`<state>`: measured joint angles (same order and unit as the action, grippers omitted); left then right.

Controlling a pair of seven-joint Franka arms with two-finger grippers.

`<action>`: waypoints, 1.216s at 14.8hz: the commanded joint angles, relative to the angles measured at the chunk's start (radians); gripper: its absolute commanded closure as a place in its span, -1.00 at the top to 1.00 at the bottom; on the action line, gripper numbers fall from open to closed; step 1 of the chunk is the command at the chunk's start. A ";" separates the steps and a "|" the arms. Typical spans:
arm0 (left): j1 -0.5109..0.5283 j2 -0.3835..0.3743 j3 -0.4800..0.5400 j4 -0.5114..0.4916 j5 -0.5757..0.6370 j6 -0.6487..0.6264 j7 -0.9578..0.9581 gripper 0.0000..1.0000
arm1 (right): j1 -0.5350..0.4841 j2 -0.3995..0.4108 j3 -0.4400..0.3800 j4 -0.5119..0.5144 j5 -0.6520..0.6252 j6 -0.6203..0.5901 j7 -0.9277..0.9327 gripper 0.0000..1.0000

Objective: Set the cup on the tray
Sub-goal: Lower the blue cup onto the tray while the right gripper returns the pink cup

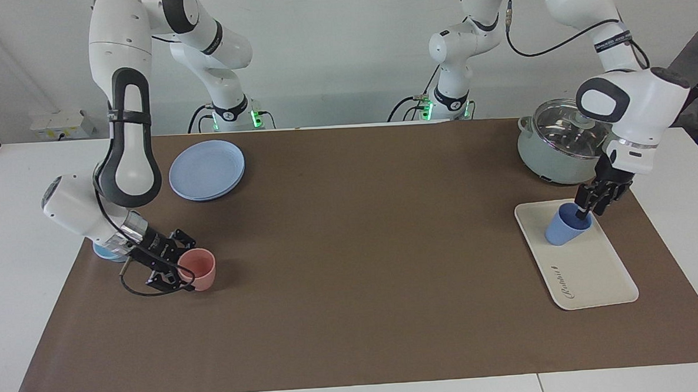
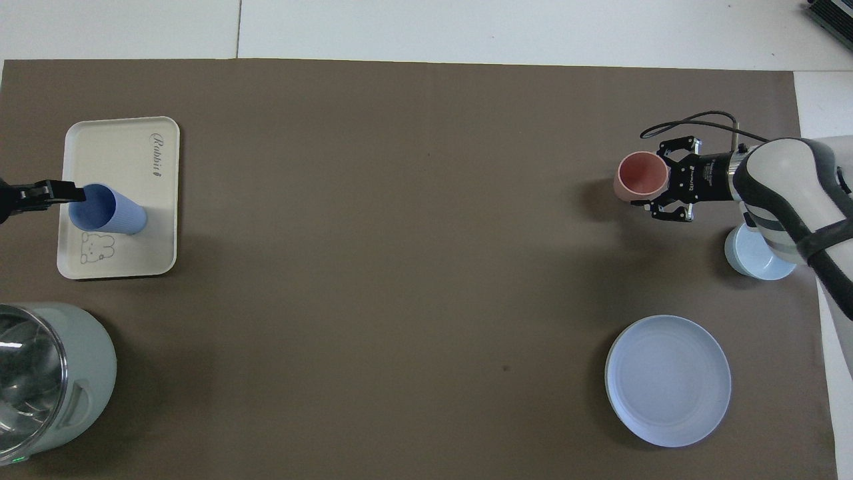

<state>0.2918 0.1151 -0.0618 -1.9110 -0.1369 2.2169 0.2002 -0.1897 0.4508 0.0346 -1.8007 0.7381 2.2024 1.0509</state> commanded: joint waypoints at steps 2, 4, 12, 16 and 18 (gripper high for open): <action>-0.060 -0.049 0.004 0.170 0.098 -0.293 0.005 1.00 | -0.013 -0.020 0.007 -0.042 0.052 0.023 -0.065 -0.47; -0.144 -0.080 0.002 0.155 0.152 -0.348 0.005 1.00 | -0.010 -0.024 0.005 -0.046 0.046 0.023 -0.110 0.76; -0.358 -0.146 -0.001 0.119 0.161 -0.439 -0.154 1.00 | -0.017 -0.047 -0.015 -0.051 -0.253 0.102 -0.240 0.95; -0.343 -0.146 0.005 0.247 0.108 -0.567 -0.197 1.00 | -0.062 -0.067 -0.015 -0.048 -0.321 0.103 -0.561 0.95; -0.339 -0.140 0.010 0.302 0.103 -0.626 -0.194 1.00 | -0.063 -0.115 -0.015 -0.055 -0.357 0.082 -0.684 0.95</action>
<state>-0.0507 -0.0319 -0.0612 -1.6757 -0.0177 1.6666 0.0160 -0.2383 0.4041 0.0095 -1.8208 0.4290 2.2930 0.4777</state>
